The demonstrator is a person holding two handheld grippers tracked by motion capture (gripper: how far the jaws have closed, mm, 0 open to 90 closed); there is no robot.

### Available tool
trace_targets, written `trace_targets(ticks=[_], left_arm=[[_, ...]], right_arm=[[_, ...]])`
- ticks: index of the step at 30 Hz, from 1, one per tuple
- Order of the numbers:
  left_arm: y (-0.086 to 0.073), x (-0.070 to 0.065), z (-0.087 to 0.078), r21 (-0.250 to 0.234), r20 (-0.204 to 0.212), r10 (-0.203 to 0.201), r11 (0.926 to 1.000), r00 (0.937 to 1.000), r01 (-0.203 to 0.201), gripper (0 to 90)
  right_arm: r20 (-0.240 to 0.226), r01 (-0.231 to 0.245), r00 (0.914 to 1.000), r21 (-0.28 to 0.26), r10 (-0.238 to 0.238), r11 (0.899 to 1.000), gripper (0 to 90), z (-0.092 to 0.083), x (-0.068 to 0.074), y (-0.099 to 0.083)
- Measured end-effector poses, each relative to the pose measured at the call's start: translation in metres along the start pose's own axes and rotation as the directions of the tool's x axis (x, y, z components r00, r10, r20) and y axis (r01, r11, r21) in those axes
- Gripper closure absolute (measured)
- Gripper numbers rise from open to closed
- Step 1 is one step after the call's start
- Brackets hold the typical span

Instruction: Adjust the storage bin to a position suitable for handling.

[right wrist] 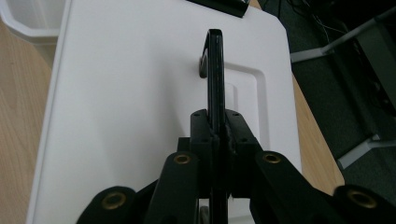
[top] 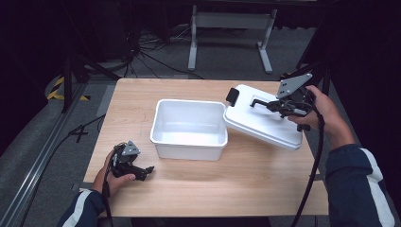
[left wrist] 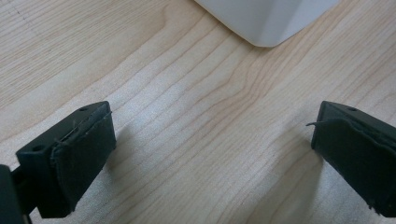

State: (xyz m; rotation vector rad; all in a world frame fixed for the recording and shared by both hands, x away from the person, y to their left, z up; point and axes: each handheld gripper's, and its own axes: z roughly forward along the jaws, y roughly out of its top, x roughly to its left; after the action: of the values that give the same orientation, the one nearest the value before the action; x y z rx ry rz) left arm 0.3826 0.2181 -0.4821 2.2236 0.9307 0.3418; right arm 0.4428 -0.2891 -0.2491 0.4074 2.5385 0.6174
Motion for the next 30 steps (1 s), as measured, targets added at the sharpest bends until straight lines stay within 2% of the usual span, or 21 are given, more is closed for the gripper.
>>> trace_targets(ticks=[14, 30], left_arm=[[0.000, 0.000, 0.000, -0.002, 0.000, -0.001, 1.0000, 1.0000, 0.001, 0.2], [0.000, 0.000, 0.000, 0.000, 0.000, 0.000, 1.0000, 1.0000, 0.000, 0.2]], right_arm=[[0.008, -0.078, 0.9969, 0.016, 0.078, 0.997, 84.3, 0.010, -0.007, -0.038], [-0.019, -0.113, 0.9933, 0.056, 0.114, 0.992, 84.3, 0.039, 0.000, -0.062]])
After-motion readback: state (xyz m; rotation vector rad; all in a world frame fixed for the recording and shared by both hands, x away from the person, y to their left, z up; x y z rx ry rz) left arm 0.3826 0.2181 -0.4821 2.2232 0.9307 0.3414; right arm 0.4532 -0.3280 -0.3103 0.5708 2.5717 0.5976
